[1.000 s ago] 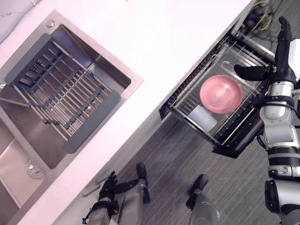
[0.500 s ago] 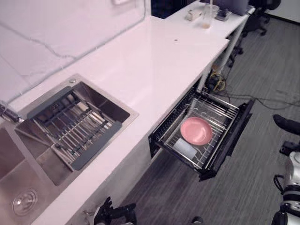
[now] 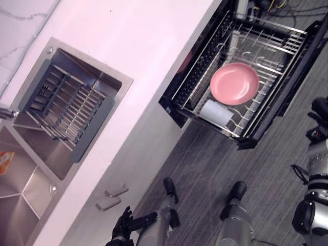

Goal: Walk over to the sink, pick up the cup, carry it to the dishwasher, place the cup inside the dishwasher, then close the dishwasher door

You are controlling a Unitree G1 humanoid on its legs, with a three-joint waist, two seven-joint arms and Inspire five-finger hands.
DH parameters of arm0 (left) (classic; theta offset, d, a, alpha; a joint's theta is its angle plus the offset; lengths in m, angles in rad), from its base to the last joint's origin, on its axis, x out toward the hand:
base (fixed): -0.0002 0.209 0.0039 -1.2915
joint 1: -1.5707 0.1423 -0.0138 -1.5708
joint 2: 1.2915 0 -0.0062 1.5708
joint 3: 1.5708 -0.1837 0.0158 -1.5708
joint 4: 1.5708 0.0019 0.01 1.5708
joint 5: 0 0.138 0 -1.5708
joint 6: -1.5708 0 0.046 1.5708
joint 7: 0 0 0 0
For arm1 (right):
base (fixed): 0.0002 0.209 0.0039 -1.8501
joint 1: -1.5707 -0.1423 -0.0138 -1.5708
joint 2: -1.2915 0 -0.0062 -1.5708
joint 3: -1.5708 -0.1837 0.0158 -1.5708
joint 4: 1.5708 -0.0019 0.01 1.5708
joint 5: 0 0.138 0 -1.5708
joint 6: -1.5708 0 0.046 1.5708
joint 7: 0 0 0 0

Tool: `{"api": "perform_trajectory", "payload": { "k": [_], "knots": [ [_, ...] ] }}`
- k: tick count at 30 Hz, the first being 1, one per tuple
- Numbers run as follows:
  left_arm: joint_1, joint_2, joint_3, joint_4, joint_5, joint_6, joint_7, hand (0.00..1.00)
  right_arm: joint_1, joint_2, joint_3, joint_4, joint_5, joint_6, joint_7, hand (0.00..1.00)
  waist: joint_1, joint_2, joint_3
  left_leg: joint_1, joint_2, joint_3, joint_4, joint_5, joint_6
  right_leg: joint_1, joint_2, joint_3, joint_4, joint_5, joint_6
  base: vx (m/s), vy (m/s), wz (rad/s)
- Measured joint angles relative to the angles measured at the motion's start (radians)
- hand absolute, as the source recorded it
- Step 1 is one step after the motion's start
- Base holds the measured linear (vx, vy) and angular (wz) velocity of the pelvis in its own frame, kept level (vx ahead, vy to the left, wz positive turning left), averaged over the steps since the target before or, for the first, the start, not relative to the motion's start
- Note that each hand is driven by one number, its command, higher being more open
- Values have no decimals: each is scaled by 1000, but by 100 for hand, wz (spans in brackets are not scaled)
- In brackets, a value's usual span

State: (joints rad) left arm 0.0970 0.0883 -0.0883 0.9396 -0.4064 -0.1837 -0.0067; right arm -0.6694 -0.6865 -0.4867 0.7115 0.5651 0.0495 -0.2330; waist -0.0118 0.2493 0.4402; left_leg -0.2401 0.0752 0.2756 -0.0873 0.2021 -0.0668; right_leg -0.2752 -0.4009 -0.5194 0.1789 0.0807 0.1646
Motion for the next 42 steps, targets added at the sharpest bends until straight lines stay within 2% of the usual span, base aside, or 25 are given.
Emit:
{"api": "perform_trajectory", "payload": {
  "k": [3, 6, 11, 16, 19, 22, 23, 25, 29, 30, 32, 34, 35, 37, 38, 40, 42],
  "knots": [
    [0, -12, -1, -6, -7, 0, -7, 100, -40, -30, 7, 31, -20, -3, 12, 0, 7, 24, 9, -9, -22, -26, 0, 6, 8, 4, -24, -11, 13, -1, 3, -8, 50, 29],
    [1, -15, 0, -5, -9, 0, -25, 100, -42, -41, 15, 57, -68, -4, 19, 0, 6, 30, 5, -4, -45, -61, 0, 12, 13, 25, -53, -36, 34, -9, 16, -10, 32, 31],
    [26, -19, 1, -5, -25, -12, -68, 100, -45, -82, 32, 132, -144, -3, 19, 0, -4, 33, 4, 12, -91, -155, 0, 30, 33, 83, -132, -119, 142, -72, 36, -58, 35, 61],
    [74, -47, 24, -23, -43, -22, -101, 100, -82, -114, 105, 235, -190, -3, 41, 0, -2, 43, -4, 40, -132, -263, -5, 40, 32, 200, -190, -250, 216, -130, 50, -56, 3, 65],
    [77, -61, 38, -23, -43, -5, -115, 100, -138, -138, 153, 287, -253, -3, 89, 0, 2, 54, -12, 47, -148, -298, -3, 51, 39, 236, -208, -290, 237, -141, 59, 10, -51, 43],
    [77, -73, 43, -23, -43, 14, -132, 100, -192, -164, 222, 340, -343, -4, 162, 0, 25, 63, -19, 71, -158, -324, 0, 58, 42, 290, -217, -328, 242, -145, 67, 51, -90, 28],
    [77, -73, 43, -23, -43, 18, -143, 100, -208, -163, 243, 348, -368, -4, 192, 100, 29, 64, -20, 79, -157, -335, 0, 59, 42, 310, -215, -341, 239, -146, 66, 41, -100, 25],
    [77, -73, 43, -23, -42, 22, -152, 100, -222, -160, 266, 356, -378, -10, 226, 100, 35, 66, -22, 83, -156, -347, 0, 59, 41, 329, -208, -357, 228, -146, 66, 34, -84, 17],
    [74, -74, 52, -28, -42, 35, -168, 100, -222, -109, 279, 376, -394, -32, 281, 100, 72, 64, -26, 99, -135, -355, -1, 59, 40, 366, -166, -370, 183, -142, 64, 23, -74, 4],
    [74, -73, 62, -26, -42, 42, -174, 100, -207, -89, 271, 391, -393, -44, 277, 100, 81, 57, -33, 102, -123, -355, -6, 58, 37, 375, -146, -372, 164, -135, 61, 18, -78, -4],
    [74, -71, 82, -7, -41, 43, -179, 100, -137, -53, 257, 393, -392, -87, 297, 100, 87, 27, -49, 106, -105, -355, -6, 56, 27, 390, -113, -379, 127, -121, 63, 45, -95, -6],
    [74, -53, 109, 26, -40, 40, -179, 100, 14, 68, 240, 375, -344, -150, 329, 100, 89, -25, -90, 127, -80, -348, -6, 46, 13, 427, -61, -385, 58, -102, 61, 75, -89, -12],
    [74, -43, 109, 34, -39, 40, -179, 100, 56, 107, 224, 373, -331, -164, 339, 100, 90, -41, -101, 130, -73, -347, -6, 41, 7, 434, -50, -385, 44, -99, 59, 70, -81, -13],
    [67, -12, 115, 48, -42, 46, -179, 100, 217, 275, 168, 370, -257, -222, 363, 100, 92, -86, -124, 150, -53, -343, -6, 31, -6, 461, -10, -385, -1, -94, 50, 42, -66, -12],
    [64, -10, 123, 52, -43, 49, -178, 100, 260, 316, 153, 371, -239, -232, 365, 100, 93, -96, -128, 150, -49, -342, -6, 30, -8, 464, -2, -385, -10, -93, 48, 7, -50, -9],
    [56, -6, 158, 61, -46, 73, -173, 100, 409, 459, 98, 389, -208, -261, 365, 100, 93, -122, -132, 156, -33, -335, -6, 26, -14, 471, 21, -379, -34, -86, 40, -11, -39, -12],
    [51, -6, 180, 75, -48, 79, -165, 100, 497, 526, 72, 428, -205, -260, 361, 100, 94, -134, -131, 166, -23, -318, -6, 23, -18, 474, 36, -363, -55, -77, 34, -29, -25, -24]
  ]
}}
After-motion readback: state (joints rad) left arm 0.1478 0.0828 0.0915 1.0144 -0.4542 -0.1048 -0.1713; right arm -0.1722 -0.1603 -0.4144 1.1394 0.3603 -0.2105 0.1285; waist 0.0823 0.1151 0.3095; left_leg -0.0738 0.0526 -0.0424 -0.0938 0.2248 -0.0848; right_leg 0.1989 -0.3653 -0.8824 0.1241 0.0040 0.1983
